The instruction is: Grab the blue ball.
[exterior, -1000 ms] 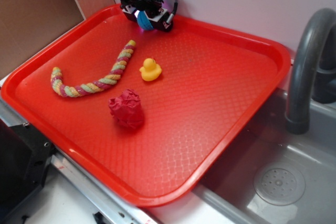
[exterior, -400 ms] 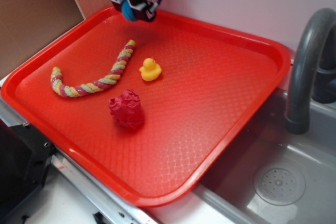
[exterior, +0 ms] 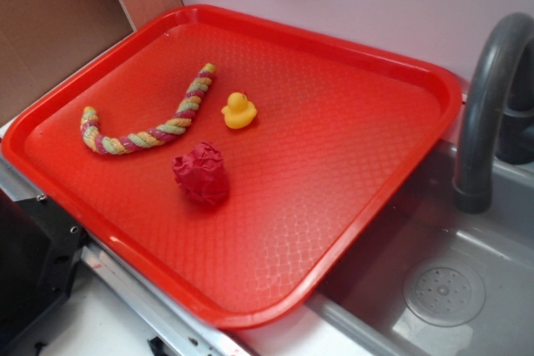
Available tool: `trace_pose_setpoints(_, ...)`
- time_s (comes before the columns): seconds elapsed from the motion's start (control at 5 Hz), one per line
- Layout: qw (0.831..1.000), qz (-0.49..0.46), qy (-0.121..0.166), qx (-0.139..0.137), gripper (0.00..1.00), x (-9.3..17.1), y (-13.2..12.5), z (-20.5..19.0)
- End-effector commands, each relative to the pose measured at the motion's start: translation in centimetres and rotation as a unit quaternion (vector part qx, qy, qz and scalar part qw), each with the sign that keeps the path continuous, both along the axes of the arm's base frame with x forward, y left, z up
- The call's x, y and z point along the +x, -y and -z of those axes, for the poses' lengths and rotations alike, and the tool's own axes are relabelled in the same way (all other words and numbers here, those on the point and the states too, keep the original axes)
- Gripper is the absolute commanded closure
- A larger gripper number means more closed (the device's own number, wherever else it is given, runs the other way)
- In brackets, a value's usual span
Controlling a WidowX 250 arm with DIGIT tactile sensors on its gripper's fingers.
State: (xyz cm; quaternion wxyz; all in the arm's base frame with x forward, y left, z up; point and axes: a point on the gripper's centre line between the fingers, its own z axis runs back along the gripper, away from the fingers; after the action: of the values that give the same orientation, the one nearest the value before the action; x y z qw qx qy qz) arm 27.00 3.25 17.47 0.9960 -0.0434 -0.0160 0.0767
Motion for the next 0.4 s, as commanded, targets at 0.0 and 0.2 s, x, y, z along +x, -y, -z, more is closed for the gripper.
trace_pose_setpoints(0.0,0.999,-0.016,0.017,-0.03,1.0,-5.47,2.65,-5.88)
trace_pose_setpoints(0.2,0.999,0.019,0.01,-0.049,1.0,-6.07,2.91,-5.42)
